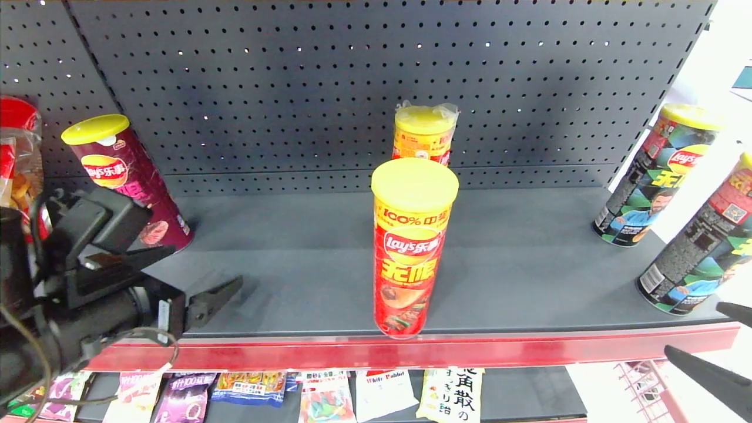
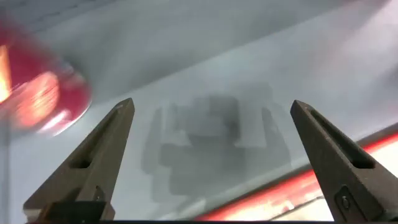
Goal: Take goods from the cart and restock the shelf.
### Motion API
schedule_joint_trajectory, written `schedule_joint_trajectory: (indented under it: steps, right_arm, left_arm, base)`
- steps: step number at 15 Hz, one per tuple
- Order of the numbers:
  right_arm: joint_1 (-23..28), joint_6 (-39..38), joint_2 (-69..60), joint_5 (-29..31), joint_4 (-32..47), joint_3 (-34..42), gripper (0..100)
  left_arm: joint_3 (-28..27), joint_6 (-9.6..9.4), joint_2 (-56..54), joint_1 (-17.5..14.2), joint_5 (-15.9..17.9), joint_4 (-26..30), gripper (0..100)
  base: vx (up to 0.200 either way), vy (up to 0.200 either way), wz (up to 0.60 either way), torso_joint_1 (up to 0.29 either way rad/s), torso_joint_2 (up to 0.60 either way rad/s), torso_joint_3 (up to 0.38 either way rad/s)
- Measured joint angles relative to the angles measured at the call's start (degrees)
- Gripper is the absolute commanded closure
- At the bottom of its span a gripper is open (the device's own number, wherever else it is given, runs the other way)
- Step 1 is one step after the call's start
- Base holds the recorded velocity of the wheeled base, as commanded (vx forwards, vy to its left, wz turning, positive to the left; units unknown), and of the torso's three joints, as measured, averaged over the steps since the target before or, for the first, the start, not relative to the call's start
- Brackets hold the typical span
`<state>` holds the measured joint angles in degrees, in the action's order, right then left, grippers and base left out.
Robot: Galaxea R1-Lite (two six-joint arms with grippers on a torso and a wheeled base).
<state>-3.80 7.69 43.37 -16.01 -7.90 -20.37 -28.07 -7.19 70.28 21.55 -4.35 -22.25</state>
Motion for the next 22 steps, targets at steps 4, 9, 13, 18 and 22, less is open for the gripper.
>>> schedule_joint_trajectory:
  steps: [4,9,13,18,22]
  right_arm:
    - [10.6,-0.2,-2.4,3.7,-0.1,0.6,0]
    - [12.6,-0.1,-5.1,3.9,0.2,2.3,0]
    - [12.8,0.2,-5.6,4.0,0.3,2.9,0]
    - [12.8,0.2,-6.1,4.0,0.2,3.7,0]
    - [12.6,0.2,-6.1,3.9,0.2,3.8,0]
  left_arm:
    - [5.6,-0.57,-9.8,-3.6,-11.2,0.0,0]
    - [7.8,-9.39,-15.9,-6.2,-12.8,-0.2,0]
    - [9.6,-10.35,-20.0,-6.7,-13.3,0.1,0]
    - [12.6,-9.58,-22.8,-9.0,-13.2,-0.2,0]
    - [13.3,-10.13,-24.0,-9.3,-12.6,-0.3,0]
  base:
    - [0.0,0.0,0.0,0.0,0.0,0.0]
    - [0.0,0.0,0.0,0.0,0.0,0.0]
    - [-0.2,0.0,0.0,0.002,0.0,0.002]
    - [-0.12,0.0,0.0,-0.003,0.0,0.003]
    - [0.0,-0.15,0.0,0.005,0.0,0.002]
